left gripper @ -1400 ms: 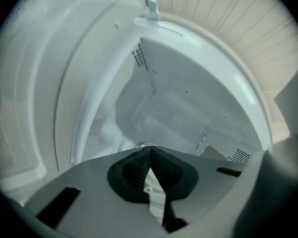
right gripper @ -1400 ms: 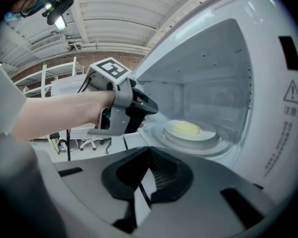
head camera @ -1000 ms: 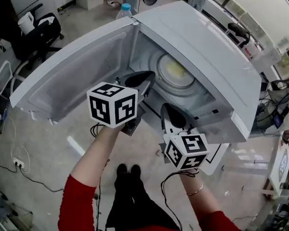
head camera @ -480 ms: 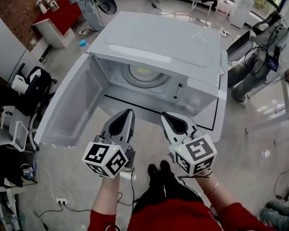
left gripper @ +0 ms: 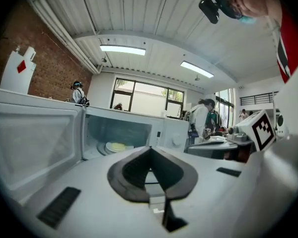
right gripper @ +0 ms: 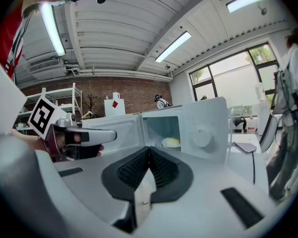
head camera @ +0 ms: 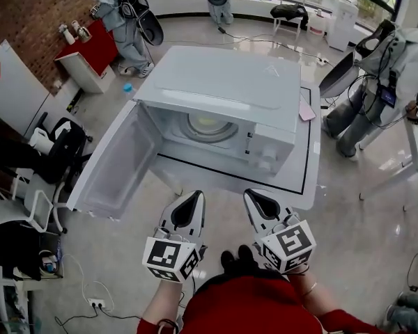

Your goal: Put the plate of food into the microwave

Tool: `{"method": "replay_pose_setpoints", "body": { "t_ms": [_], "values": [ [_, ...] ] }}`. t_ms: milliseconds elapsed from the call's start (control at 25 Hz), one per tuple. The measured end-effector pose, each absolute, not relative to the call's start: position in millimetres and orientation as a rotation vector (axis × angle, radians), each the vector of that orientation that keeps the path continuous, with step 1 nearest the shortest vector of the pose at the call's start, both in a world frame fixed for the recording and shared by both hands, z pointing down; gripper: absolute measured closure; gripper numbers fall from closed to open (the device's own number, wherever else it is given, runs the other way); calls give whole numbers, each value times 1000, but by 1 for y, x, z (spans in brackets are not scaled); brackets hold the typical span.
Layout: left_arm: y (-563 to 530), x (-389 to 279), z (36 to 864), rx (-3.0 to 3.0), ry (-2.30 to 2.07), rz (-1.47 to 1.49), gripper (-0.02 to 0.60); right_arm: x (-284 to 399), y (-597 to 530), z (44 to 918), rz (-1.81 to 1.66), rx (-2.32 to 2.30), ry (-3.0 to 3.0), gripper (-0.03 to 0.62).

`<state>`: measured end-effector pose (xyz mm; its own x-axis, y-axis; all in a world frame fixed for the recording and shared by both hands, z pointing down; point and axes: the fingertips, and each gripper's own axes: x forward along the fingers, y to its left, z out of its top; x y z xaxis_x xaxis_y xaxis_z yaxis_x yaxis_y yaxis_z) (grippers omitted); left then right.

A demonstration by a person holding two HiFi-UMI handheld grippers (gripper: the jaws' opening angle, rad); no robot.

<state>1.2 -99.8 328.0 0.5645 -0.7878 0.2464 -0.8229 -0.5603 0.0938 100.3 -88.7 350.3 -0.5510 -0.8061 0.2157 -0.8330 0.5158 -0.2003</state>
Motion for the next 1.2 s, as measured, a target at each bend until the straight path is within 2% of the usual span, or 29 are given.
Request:
{"method": "replay_pose_setpoints", "body": {
  "t_ms": [440,1200],
  "values": [
    [-72,-39,318,2517,-1573,178,572,107,-83,325,297,1416,-2774,580],
    [-61,-32,318,2465,-1622,140,572,104,-81,333,240,1308,-2776,580]
  ]
}}
